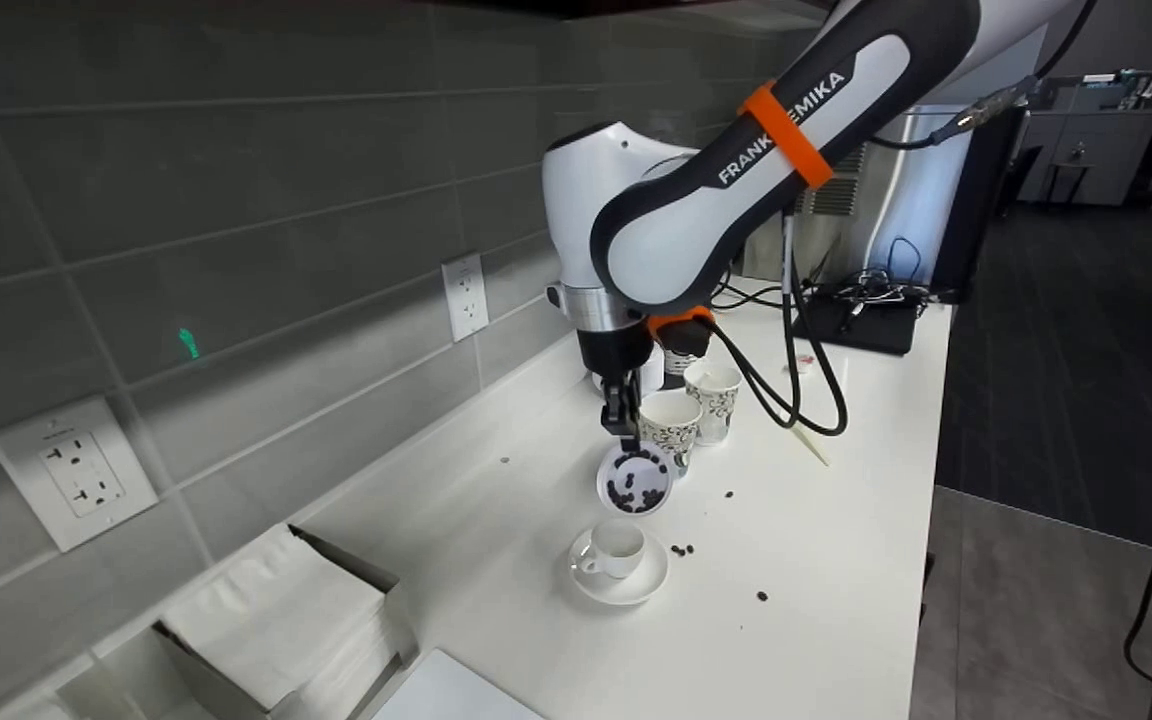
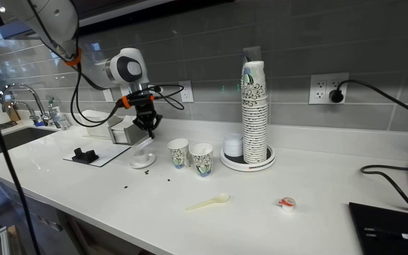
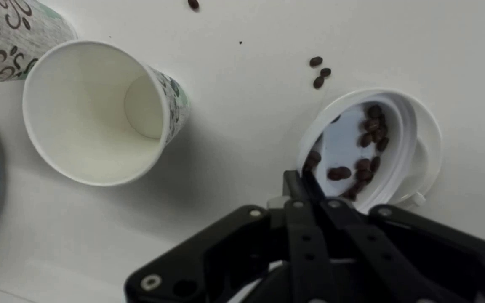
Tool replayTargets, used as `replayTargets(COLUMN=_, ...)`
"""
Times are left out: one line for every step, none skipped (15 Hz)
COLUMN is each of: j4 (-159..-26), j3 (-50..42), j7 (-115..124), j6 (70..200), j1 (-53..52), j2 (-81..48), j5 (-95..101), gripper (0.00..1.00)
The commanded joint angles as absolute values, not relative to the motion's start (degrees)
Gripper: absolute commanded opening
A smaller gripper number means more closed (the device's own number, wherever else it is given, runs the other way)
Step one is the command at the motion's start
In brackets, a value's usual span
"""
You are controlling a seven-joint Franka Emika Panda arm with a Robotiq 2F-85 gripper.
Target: Lift the coffee lid and pour some of its contents into the tea cup
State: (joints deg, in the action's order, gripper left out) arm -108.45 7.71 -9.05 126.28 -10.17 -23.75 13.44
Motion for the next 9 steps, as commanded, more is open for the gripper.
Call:
replayTargets(j4=-103.9, j3=6.5, j7=-5.0, j6=121.2, j1=-13.0, j2=-26.3, j5=17.1, gripper=0.0)
replayTargets(j4=-103.4, j3=6.5, j7=-4.5, j6=120.5, j1=-13.3, j2=-26.5, j5=17.6, gripper=0.0)
replayTargets(j4=-102.9, j3=6.5, j7=-4.1, j6=119.6, j1=-13.6, j2=-26.8, j5=18.0, gripper=0.0)
replayTargets(j4=-102.6, j3=6.4, j7=-3.4, j6=118.8, j1=-13.9, j2=-26.8, j5=18.4, gripper=0.0)
replayTargets(j4=-102.2, j3=6.4, j7=-3.1, j6=118.1, j1=-14.1, j2=-26.9, j5=18.8, gripper=0.0)
replayTargets(j4=-101.8, j3=6.4, j7=-2.6, j6=117.1, j1=-14.4, j2=-27.0, j5=19.4, gripper=0.0)
replayTargets(j4=-101.6, j3=6.3, j7=-2.2, j6=116.5, j1=-14.6, j2=-27.0, j5=19.9, gripper=0.0)
replayTargets(j4=-101.1, j3=6.4, j7=-2.1, j6=115.4, j1=-14.8, j2=-27.2, j5=20.3, gripper=0.0)
replayTargets(j4=-100.8, j3=6.4, j7=-2.0, j6=114.6, j1=-15.0, j2=-27.3, j5=20.7, gripper=0.0)
